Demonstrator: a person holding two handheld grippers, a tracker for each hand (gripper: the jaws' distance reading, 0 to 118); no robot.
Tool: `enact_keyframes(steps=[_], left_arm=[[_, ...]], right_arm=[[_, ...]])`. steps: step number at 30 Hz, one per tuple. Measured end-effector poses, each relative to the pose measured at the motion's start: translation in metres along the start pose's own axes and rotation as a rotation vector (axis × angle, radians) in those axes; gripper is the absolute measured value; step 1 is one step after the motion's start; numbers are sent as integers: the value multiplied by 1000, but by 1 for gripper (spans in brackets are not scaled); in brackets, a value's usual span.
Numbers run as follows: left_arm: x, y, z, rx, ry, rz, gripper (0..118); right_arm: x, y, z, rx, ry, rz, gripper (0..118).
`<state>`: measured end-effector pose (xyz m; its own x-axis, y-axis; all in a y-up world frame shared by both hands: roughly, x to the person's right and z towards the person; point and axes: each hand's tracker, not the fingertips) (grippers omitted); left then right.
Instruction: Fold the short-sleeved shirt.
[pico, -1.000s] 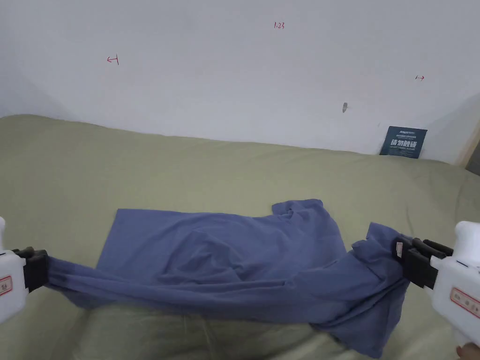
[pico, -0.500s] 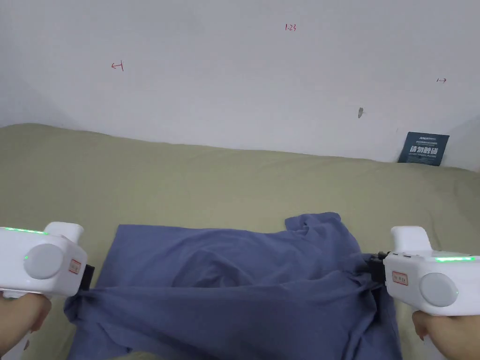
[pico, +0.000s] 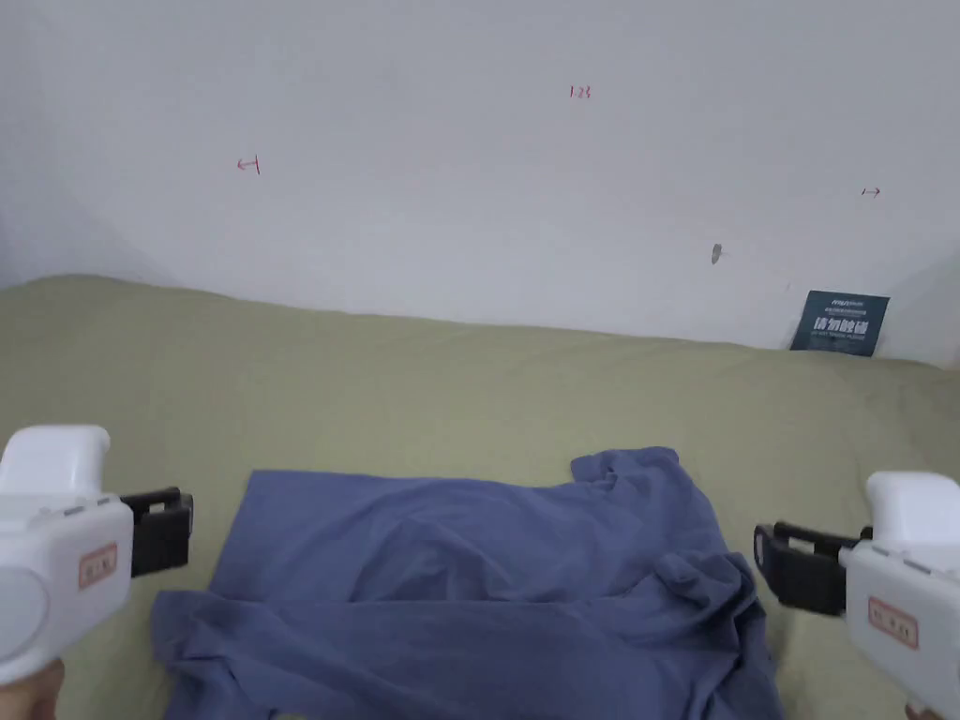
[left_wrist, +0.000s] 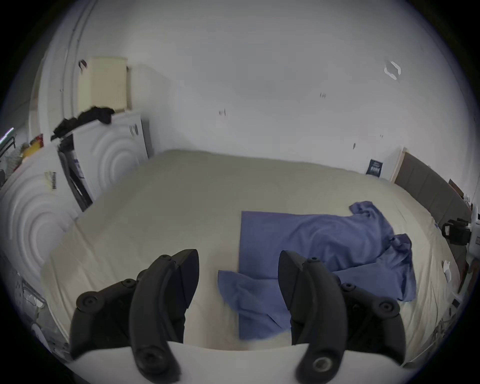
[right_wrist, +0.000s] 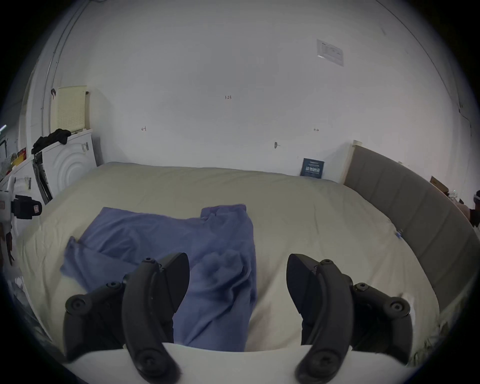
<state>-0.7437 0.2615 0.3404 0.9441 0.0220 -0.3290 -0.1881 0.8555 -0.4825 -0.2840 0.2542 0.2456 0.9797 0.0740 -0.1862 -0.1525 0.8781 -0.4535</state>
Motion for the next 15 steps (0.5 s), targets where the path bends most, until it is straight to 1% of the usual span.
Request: enact_keyframes(steps=[2,3,4,5,6,7,8,9,10,11,12,13,15], left_arm=[[13,-20,30,16,-5,-12,67],[20,-32,45,17,-6,-11,59],[27,-44,59,22,-5,-8,26],[27,-59,65,33,-8,-13,0],[31,-72,72,37,8,-21,0],[34,-86,81,29,19,-32,0],[30,-99,85,-26,-19,-21,0],[26,-109,87,-73,-38,19,0],[21,-121,85,-100,-50,43,0],[17,-131,81,-110,-43,30,0],[13,-136,74,-146,-37,32,0],[10,-140,68,-187,-11,66,0],[-6,-139,54,-188,-56,193,0]], right_arm=[[-15,-18,29,-36,8,-18,82],[-21,-30,41,-59,18,-37,76],[-28,-44,52,-76,11,-72,54],[-34,-59,62,-103,12,-95,19],[-39,-74,67,-120,20,-88,2],[-46,-93,74,-138,9,-77,1],[-51,-108,81,-110,-22,-66,1],[-53,-119,85,-130,-8,-65,1],[-53,-129,85,-170,29,-87,1],[-53,-137,84,-191,57,-113,1],[-52,-141,83,-208,67,-118,1],[-52,-142,81,-219,58,-115,1],[-49,-140,78,-209,59,-118,1]])
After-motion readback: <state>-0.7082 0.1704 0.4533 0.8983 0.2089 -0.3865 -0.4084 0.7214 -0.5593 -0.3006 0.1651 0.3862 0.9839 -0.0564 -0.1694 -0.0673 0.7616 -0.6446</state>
